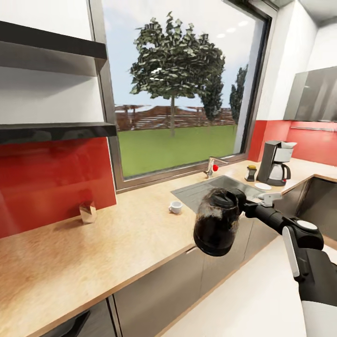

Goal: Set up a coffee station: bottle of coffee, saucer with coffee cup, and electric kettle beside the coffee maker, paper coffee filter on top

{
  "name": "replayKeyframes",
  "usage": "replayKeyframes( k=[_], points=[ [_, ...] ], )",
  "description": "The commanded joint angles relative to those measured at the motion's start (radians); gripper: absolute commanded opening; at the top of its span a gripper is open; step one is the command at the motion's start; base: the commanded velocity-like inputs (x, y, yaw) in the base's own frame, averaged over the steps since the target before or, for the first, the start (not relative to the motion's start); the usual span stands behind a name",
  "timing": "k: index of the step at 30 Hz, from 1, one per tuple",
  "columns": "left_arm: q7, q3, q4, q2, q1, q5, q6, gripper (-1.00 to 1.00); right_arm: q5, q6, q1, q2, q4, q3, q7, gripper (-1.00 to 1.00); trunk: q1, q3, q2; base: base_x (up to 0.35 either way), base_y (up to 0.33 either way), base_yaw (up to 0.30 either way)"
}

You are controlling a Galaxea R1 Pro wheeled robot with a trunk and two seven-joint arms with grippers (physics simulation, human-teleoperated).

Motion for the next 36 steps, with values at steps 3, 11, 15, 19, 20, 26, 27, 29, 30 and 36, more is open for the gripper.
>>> replayKeyframes(
  k=[3, 11, 15, 19, 20, 26, 27, 29, 30, 36],
  points=[
    [-0.003, 0.009, 0.001, 0.0, -0.001, -0.01, -0.002, 1.0, -0.001, 0.006, -0.001, 0.0, 0.0, -0.002, 0.007, -1.0, 0.0, 0.002, -0.001, 0.0, 0.0, -0.272],
    [-0.002, 0.011, 0.0, 0.0, -0.001, -0.009, -0.002, 1.0, -0.001, 0.007, -0.001, 0.0, 0.0, -0.001, 0.007, -1.0, 0.0, 0.01, -0.001, 0.0, 0.0, -0.272],
    [-0.002, 0.011, 0.0, 0.0, -0.001, -0.01, -0.002, 1.0, -0.001, 0.007, -0.001, 0.0, 0.0, -0.001, 0.007, -1.0, 0.0, 0.013, -0.001, 0.0, 0.0, -0.272],
    [-0.002, 0.011, 0.001, 0.0, -0.001, -0.01, -0.002, 1.0, -0.001, 0.007, -0.001, 0.0, 0.0, 0.0, 0.007, -1.0, 0.0, 0.016, -0.001, 0.0, 0.0, -0.277],
    [-0.002, 0.011, 0.001, 0.0, -0.001, -0.01, -0.002, 1.0, -0.001, 0.007, -0.001, 0.0, 0.0, 0.001, 0.007, -1.0, 0.0, 0.016, -0.001, 0.0, 0.0, -0.288],
    [-0.003, 0.012, 0.001, -0.001, -0.001, -0.01, -0.002, 1.0, -0.001, 0.007, -0.001, 0.0, 0.001, 0.001, 0.007, -1.0, 0.0, 0.017, -0.001, 0.0, 0.0, -0.295],
    [-0.004, 0.012, 0.001, -0.001, -0.001, -0.01, -0.002, 1.0, -0.001, 0.007, -0.001, 0.0, 0.001, 0.001, 0.007, -1.0, 0.0, 0.017, -0.001, 0.0, 0.0, -0.299],
    [-0.004, 0.012, 0.001, -0.001, -0.001, -0.01, -0.002, 1.0, -0.001, 0.007, -0.001, 0.0, 0.001, 0.001, 0.007, -1.0, 0.0, 0.017, -0.001, 0.0, 0.0, -0.3],
    [-0.004, 0.012, 0.001, 0.0, 0.0, -0.01, -0.002, 1.0, -0.001, 0.007, -0.001, 0.0, 0.001, 0.001, 0.007, -1.0, 0.0, 0.017, -0.001, 0.0, 0.0, -0.3],
    [-0.004, 0.011, 0.001, 0.0, 0.0, -0.009, -0.003, 1.0, -0.001, 0.007, -0.001, 0.0, 0.001, 0.002, 0.007, -1.0, 0.0, 0.017, -0.001, 0.0, 0.0, -0.3]
  ],
)
